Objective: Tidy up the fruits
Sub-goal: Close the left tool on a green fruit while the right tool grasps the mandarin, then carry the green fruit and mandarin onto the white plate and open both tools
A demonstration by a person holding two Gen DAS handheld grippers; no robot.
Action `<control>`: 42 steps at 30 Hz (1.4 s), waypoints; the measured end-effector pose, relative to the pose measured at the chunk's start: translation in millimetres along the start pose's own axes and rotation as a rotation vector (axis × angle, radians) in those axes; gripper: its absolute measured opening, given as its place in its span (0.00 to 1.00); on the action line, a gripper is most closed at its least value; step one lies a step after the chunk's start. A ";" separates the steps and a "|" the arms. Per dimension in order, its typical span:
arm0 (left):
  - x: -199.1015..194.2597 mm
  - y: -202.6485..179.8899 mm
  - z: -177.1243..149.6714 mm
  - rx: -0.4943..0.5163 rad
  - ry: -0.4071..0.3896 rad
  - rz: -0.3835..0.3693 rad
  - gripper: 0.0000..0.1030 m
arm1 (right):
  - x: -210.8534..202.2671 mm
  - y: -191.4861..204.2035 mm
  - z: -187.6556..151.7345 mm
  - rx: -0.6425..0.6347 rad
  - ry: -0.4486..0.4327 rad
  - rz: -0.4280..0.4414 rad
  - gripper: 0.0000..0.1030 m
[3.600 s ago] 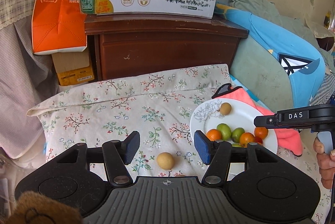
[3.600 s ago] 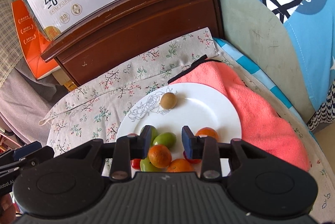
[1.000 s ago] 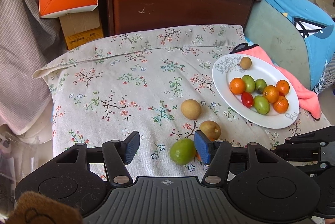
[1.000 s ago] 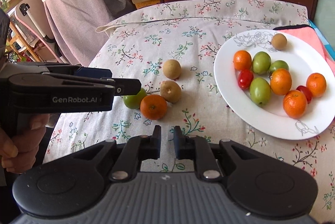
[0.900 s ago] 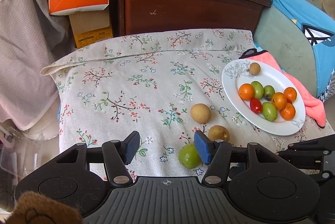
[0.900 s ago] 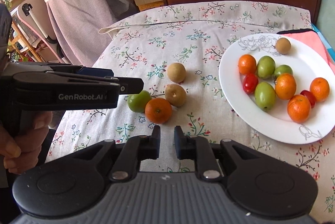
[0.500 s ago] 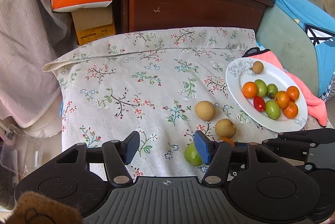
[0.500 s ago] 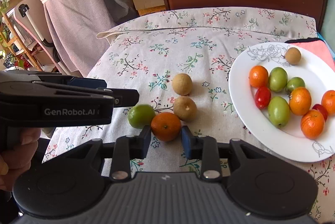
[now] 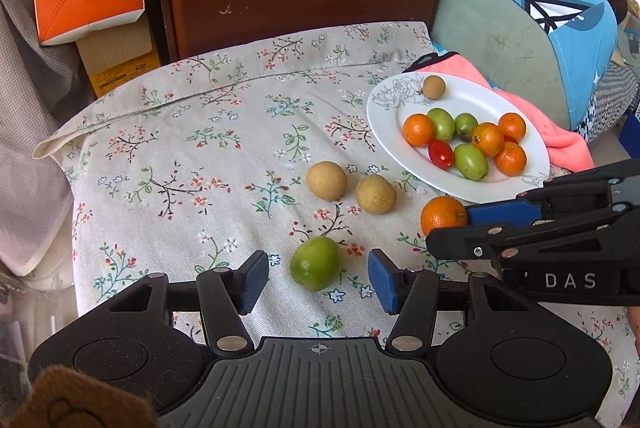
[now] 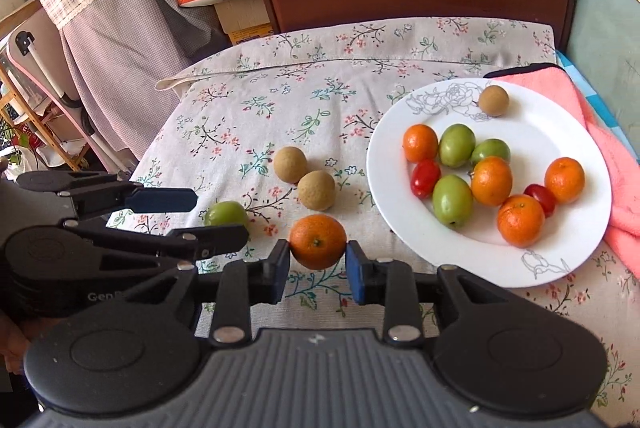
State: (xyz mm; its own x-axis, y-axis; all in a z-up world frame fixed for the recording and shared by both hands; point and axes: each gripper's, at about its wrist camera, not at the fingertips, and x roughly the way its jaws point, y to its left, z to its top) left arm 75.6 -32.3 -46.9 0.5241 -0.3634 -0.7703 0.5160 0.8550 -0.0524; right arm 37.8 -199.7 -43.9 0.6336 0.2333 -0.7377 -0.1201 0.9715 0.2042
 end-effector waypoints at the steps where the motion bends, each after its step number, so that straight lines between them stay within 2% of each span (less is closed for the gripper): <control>1: 1.8 -2.1 -1.0 0.011 0.003 0.003 0.48 | -0.1 -1.2 0.6 0.005 0.002 -0.007 0.29; 3: 4.1 -5.4 -2.3 0.023 0.002 -0.003 0.41 | -0.6 -4.1 1.3 0.017 0.000 -0.016 0.29; 5: 5.6 -7.2 -2.3 0.029 0.001 -0.016 0.30 | -1.9 -5.7 2.0 0.021 -0.003 -0.017 0.29; 7: 7.0 -7.9 -2.2 0.031 0.002 -0.025 0.26 | -3.0 -6.4 2.5 0.021 -0.007 -0.019 0.29; 18: 1.8 -10.1 1.2 0.032 -0.045 -0.014 0.26 | -18.0 -16.4 12.2 0.060 -0.057 -0.016 0.29; 25: -8.5 -17.3 23.8 -0.010 -0.132 -0.055 0.26 | -46.6 -38.9 29.6 0.121 -0.154 -0.036 0.29; 33: -1.8 -35.9 55.7 -0.029 -0.187 -0.124 0.26 | -81.8 -76.8 48.7 0.194 -0.272 -0.091 0.29; 38: 15.0 -49.5 75.4 -0.010 -0.204 -0.150 0.26 | -80.2 -102.8 55.9 0.257 -0.271 -0.125 0.29; 42: 30.8 -53.4 88.2 -0.033 -0.200 -0.166 0.26 | -67.2 -114.9 58.7 0.304 -0.245 -0.133 0.29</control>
State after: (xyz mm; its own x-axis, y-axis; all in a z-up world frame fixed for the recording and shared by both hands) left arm 123.9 -121.7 -11.8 0.5595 -0.5626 -0.6087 0.5852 0.7882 -0.1905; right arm 53.9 -329.4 20.0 0.7958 0.0548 -0.6031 0.1826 0.9278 0.3253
